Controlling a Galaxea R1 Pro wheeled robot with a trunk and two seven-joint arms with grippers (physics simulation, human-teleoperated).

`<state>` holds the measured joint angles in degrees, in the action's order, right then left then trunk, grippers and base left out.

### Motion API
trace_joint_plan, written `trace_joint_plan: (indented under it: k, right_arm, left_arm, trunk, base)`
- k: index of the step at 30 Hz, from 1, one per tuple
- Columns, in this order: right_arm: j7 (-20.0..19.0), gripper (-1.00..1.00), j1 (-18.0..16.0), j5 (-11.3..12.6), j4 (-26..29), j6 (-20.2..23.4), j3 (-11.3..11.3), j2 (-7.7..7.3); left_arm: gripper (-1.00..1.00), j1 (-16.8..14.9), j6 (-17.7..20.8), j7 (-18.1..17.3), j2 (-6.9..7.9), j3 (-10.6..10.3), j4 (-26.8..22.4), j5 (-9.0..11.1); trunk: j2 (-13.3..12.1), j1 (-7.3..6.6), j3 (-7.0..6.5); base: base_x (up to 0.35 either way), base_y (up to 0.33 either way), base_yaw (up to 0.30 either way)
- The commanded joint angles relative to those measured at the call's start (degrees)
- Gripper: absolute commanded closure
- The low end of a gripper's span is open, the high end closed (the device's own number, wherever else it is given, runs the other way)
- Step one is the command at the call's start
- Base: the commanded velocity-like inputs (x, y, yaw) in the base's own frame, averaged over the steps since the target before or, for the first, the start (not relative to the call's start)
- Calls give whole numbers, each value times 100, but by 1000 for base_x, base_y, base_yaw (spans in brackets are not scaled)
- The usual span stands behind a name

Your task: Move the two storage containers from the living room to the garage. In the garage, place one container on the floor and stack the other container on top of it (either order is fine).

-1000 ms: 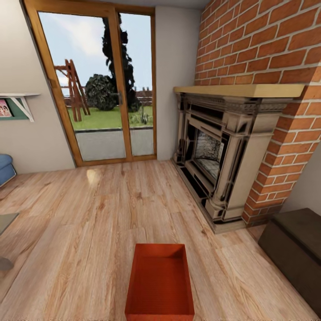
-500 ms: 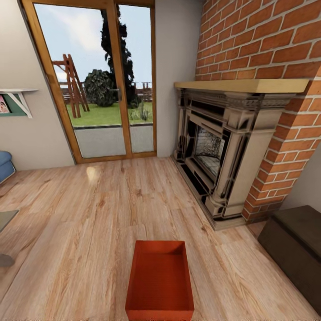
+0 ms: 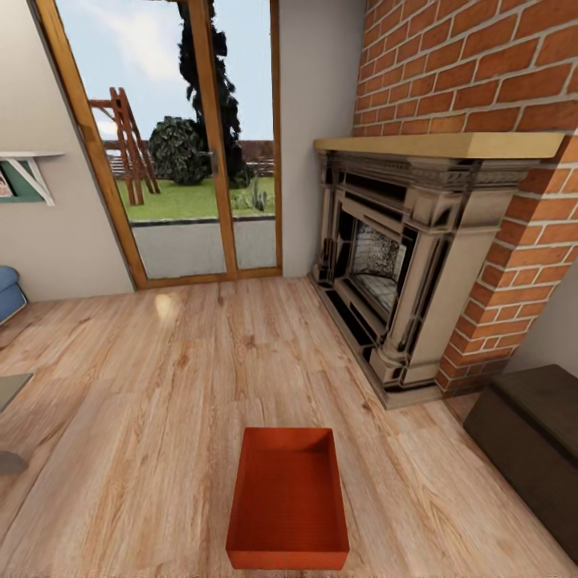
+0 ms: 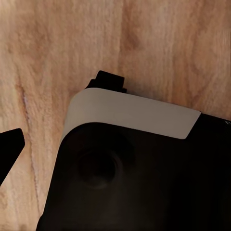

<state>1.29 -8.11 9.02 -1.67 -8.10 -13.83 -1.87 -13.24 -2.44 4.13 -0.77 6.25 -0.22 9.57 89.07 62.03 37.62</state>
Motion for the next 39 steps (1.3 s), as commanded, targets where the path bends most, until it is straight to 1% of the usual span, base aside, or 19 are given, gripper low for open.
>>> trace_joint_plan:
  k: [1, 39]
  right_arm:
    - [3, -100, -7, 56, -18, -34, -49, 2]
    - [3, -100, -7, 56, -18, -34, -49, 2]
  left_arm:
    - [-100, -3, -20, 9, -2, 43, 4, 10]
    - [-100, -3, -20, 9, -2, 43, 4, 10]
  trunk:
    - [2, -1, 14]
    - [2, -1, 363]
  base:
    - [0, 0, 0]
    - [0, 0, 0]
